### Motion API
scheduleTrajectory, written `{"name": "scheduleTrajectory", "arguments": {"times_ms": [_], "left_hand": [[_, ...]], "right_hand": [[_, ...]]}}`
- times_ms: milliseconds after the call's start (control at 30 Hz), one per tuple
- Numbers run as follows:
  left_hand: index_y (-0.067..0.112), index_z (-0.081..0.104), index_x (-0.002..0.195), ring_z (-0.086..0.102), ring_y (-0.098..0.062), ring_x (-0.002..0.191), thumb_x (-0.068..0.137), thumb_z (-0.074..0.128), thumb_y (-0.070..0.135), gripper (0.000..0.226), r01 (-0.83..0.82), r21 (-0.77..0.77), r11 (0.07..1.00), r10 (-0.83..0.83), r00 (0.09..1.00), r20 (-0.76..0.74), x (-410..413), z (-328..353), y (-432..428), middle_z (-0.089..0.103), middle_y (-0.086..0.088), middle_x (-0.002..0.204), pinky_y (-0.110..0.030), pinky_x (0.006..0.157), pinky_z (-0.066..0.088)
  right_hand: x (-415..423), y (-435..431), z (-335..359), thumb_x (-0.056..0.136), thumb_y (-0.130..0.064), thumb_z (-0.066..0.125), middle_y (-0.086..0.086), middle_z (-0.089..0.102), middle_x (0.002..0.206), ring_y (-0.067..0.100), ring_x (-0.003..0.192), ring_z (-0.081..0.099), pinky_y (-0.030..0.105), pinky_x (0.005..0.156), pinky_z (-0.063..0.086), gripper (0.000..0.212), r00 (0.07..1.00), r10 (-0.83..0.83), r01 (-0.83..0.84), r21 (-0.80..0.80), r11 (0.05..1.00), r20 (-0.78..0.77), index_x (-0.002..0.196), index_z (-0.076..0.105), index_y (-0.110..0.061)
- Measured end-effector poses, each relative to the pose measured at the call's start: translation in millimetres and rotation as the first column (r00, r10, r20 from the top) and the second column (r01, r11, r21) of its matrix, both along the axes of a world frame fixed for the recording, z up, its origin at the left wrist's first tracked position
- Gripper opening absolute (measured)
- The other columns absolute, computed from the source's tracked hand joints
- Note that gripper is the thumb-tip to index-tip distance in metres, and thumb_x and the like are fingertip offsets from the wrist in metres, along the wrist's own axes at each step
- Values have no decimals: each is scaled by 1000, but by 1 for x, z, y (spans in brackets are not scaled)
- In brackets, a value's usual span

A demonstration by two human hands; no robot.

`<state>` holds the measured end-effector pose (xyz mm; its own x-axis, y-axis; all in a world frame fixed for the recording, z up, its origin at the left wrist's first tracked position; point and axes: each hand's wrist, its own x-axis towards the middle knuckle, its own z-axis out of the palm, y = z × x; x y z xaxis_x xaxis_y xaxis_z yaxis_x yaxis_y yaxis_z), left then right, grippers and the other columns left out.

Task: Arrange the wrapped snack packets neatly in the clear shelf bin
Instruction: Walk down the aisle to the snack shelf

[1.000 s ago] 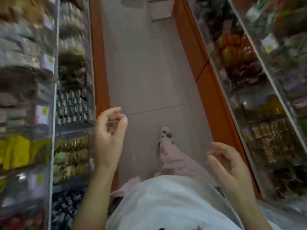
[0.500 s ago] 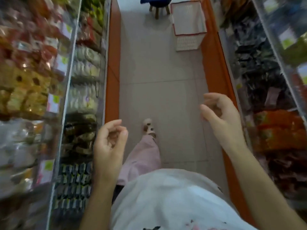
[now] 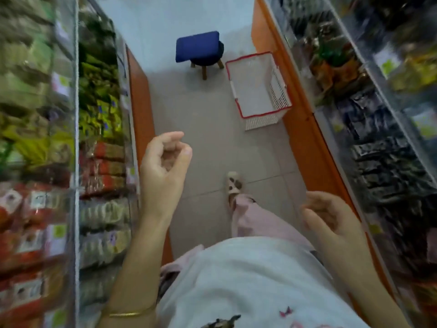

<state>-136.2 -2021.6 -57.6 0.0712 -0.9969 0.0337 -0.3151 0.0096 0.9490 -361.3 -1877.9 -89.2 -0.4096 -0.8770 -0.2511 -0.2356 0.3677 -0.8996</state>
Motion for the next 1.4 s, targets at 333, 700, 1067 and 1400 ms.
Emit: {"name": "scheduleTrajectory", "arguments": {"times_ms": [333,700,1067,1400], "left_hand": [[19,60,107,62,-21,87,83,58,20,24,-96,141,985,97,995,-1,-15,-3,-269,63,-5,94,-37,79,52],[19,60,109,58,-1,83,89,60,11,21,191,106,976,-203,972,116,-58,2,-665,61,7,92,-26,81,51],[33,61,97,61,-6,80,85,63,13,24,591,116,798,-602,790,117,-233,4,-936,65,16,85,-26,77,51],[30,63,98,59,2,73,84,63,10,24,761,178,624,-781,601,168,-332,-47,-1070,66,14,83,-13,64,47]], "right_hand": [[-37,-424,24,89,-17,59,-5,59,94,18,89,63,36,78,55,23,989,138,-144,-135,980,-53,110,55,-26],[-46,-693,-1,86,-21,62,-7,62,90,21,85,63,43,76,55,24,992,-95,102,-83,991,83,99,55,-40],[-116,-838,-55,86,-10,63,-3,65,93,28,88,63,44,78,53,28,792,-590,589,62,806,156,94,59,-36],[-217,-1005,-82,80,-36,59,-13,62,88,19,86,64,40,76,53,20,730,-665,682,-92,726,159,94,57,-50]]}}
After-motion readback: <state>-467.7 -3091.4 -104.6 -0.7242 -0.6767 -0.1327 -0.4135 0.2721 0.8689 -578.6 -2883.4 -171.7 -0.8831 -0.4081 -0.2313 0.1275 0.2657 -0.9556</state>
